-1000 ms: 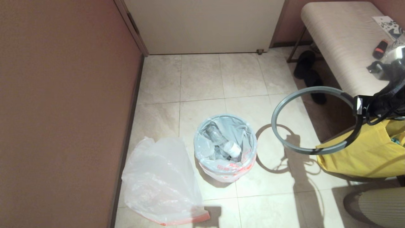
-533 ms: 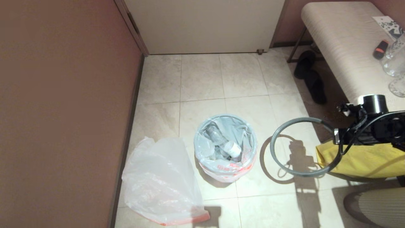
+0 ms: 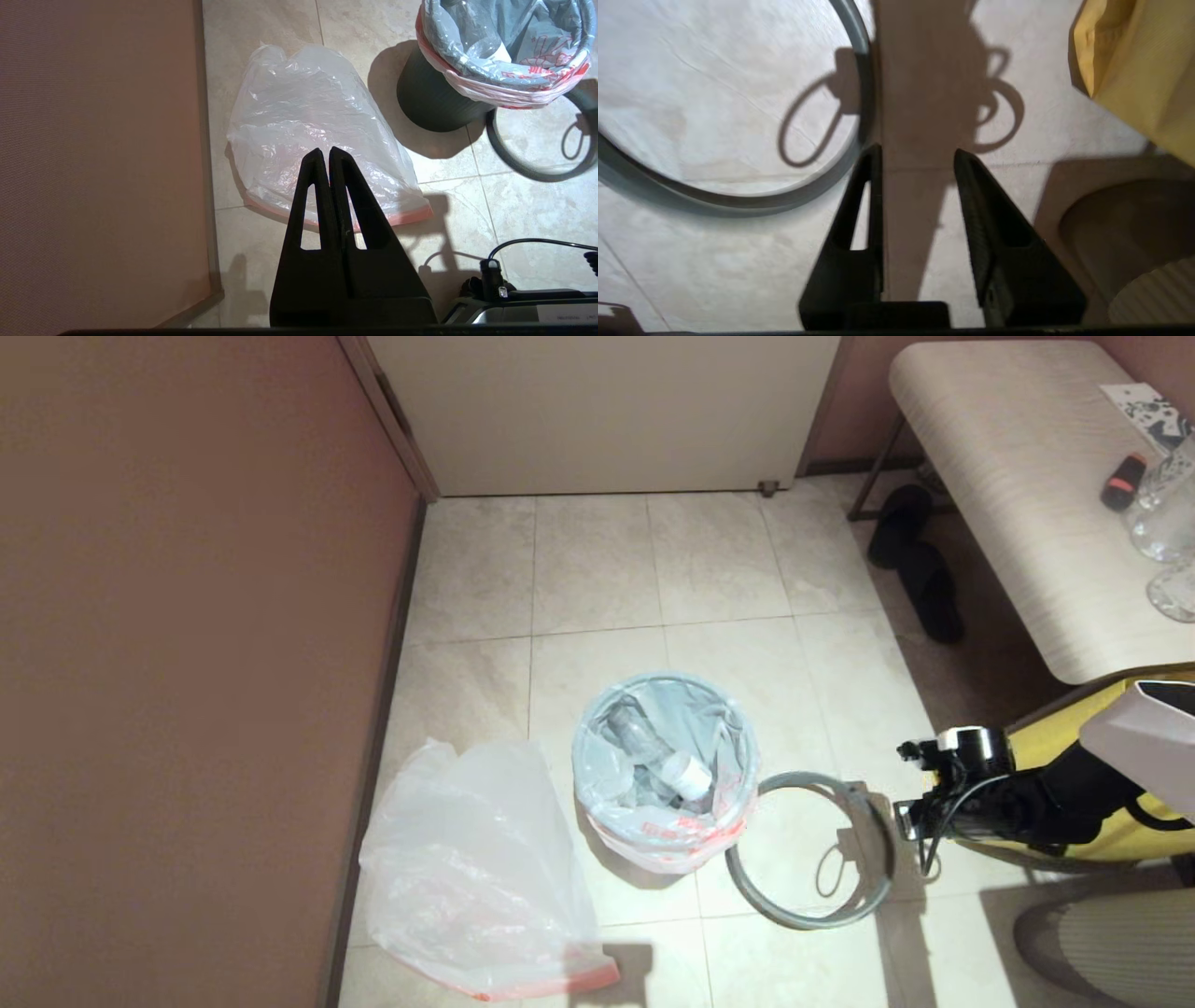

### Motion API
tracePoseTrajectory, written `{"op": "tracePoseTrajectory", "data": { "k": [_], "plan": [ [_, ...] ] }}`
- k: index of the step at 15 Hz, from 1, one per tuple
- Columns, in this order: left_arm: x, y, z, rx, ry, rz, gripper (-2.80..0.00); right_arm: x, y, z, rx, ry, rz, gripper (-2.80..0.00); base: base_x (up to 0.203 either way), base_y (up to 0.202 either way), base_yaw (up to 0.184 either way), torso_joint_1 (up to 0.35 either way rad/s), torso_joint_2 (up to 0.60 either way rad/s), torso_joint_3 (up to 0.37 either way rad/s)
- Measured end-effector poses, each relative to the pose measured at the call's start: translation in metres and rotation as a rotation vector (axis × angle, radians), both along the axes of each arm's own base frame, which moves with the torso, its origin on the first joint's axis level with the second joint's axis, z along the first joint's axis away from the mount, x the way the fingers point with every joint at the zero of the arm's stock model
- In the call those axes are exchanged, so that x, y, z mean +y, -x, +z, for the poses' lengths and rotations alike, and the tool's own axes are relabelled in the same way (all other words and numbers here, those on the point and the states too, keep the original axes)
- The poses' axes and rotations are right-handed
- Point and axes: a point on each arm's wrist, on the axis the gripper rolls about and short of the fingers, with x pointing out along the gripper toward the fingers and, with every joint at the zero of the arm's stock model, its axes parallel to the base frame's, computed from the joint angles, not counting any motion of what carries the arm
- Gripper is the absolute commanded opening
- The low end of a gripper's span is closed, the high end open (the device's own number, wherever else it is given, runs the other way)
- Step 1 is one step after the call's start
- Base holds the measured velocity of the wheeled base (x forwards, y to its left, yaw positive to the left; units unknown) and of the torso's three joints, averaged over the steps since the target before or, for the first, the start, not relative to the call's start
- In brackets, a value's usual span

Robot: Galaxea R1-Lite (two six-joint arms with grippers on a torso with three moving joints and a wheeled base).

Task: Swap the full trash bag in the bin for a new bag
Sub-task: Place the trash can ring on the floor

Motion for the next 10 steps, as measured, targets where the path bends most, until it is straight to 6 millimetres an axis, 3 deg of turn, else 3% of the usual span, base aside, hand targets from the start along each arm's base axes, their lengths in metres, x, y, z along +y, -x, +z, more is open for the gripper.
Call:
{"op": "tracePoseTrajectory", "data": {
  "k": [2,4,7,9,10],
  "plan": [
    [0.0,0.0,0.0,0.0,0.0,0.0,-2.8,0.0,0.007,-0.015,0.056,0.026,-0.026,0.0,0.0,0.0,0.0,0.0,0.0,0.0],
    [0.0,0.0,0.0,0.0,0.0,0.0,-2.8,0.0,0.019,-0.011,0.078,0.034,-0.037,0.0,0.0,0.0,0.0,0.0,0.0,0.0],
    [0.0,0.0,0.0,0.0,-0.001,0.0,-2.8,0.005,0.041,0.034,0.027,0.035,-0.036,0.0,0.0,0.0,0.0,0.0,0.0,0.0],
    [0.0,0.0,0.0,0.0,0.0,0.0,-2.8,0.018,0.061,0.071,-0.013,0.034,-0.011,0.0,0.0,0.0,0.0,0.0,0.0,0.0],
    [0.0,0.0,0.0,0.0,0.0,0.0,-2.8,0.028,0.073,0.087,-0.027,0.027,0.005,-2.8,0.0,0.0,0.0,0.0,0.0,0.0]
  ]
}}
